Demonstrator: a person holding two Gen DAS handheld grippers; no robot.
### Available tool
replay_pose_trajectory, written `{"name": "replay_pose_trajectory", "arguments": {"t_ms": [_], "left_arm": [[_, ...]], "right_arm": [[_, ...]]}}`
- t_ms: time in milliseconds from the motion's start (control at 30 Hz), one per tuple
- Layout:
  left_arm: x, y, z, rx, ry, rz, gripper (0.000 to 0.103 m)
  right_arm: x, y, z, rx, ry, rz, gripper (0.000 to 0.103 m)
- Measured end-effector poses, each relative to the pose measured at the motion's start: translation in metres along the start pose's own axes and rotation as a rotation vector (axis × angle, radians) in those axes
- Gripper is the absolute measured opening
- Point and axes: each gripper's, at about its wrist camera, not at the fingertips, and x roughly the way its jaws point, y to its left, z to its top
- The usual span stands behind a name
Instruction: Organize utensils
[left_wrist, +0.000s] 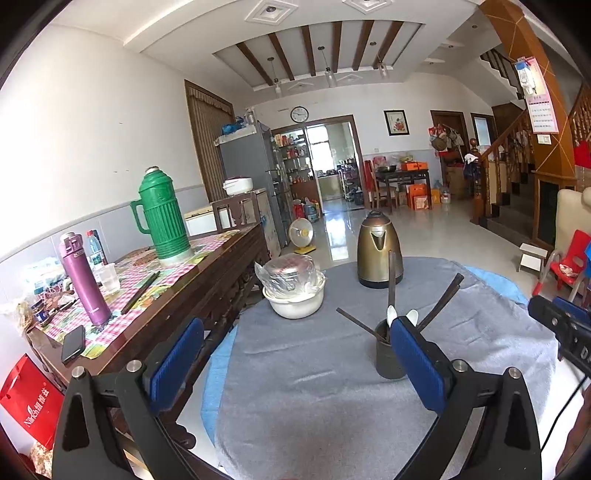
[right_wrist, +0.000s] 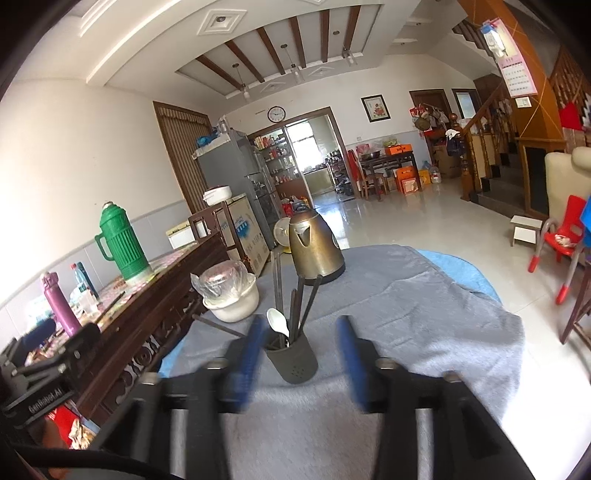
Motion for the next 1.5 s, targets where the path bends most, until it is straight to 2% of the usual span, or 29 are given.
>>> {"name": "replay_pose_trajectory", "arguments": {"t_ms": [500,900,1500], "left_arm": [[-0.026,0.024,-0.008,-0.043,-0.008,0.038,0.101],[-0.048,0.058,-0.030,-0.114,0.012,0.073,0.101],[-0.052,0.056,-0.048,-0.119,0.056,0.063,0.101]], "right_arm": [[-0.042,0.028,-0.006,-0.085,-0.055,-0.047,0.061],[-0.064,0.059,-0.025,-0.144,-0.018,-0.032,0.061],[-0.066,0.064,-0.032,-0.116,0.009,-0.013,0.061]]}}
